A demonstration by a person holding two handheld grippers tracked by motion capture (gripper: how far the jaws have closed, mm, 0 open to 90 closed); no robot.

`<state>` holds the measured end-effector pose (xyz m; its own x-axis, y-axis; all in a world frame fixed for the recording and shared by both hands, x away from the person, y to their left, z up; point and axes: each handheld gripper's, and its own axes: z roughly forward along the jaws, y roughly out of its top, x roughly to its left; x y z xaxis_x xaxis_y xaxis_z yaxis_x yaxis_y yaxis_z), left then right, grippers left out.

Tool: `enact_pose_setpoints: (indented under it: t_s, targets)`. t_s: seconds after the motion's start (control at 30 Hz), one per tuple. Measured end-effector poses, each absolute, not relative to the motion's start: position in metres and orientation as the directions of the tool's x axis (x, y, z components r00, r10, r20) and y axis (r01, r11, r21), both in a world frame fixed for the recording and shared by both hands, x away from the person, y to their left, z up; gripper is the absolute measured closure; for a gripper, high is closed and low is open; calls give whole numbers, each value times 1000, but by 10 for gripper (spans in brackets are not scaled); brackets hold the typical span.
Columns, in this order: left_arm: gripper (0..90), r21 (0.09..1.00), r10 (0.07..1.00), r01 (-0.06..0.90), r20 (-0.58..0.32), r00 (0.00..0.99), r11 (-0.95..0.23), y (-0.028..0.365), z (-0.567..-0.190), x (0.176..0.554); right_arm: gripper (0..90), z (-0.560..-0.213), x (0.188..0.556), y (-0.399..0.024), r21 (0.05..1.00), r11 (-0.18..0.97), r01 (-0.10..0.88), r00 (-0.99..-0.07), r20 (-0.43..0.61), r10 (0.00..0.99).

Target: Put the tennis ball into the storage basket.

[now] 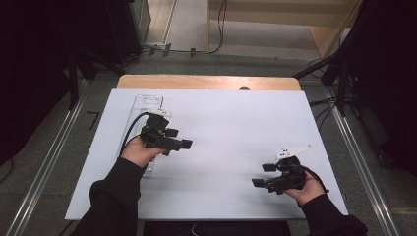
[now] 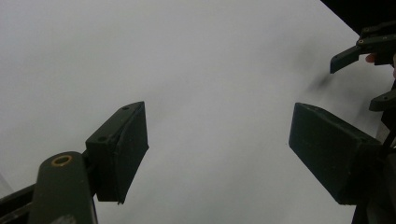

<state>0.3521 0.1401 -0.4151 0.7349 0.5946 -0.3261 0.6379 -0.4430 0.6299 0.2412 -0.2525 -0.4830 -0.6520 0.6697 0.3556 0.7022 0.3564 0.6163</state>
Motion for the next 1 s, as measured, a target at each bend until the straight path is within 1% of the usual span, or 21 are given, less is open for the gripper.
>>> enact_pose_setpoints:
  t_s: [0.17, 0.53, 1.0]
  targets:
    - [203, 640, 591, 628, -319, 741, -443, 142, -418, 345, 184, -483, 241, -253, 617, 356, 702, -652, 355, 670]
    - [203, 650, 599, 597, -262, 757, -470, 142, -426, 331, 184, -483, 241, -252, 616, 358, 702, -653, 356, 669]
    - [203, 663, 578, 584, -270, 770, -468, 144, -434, 318, 184, -483, 241, -252, 616, 359, 702, -652, 352, 671]
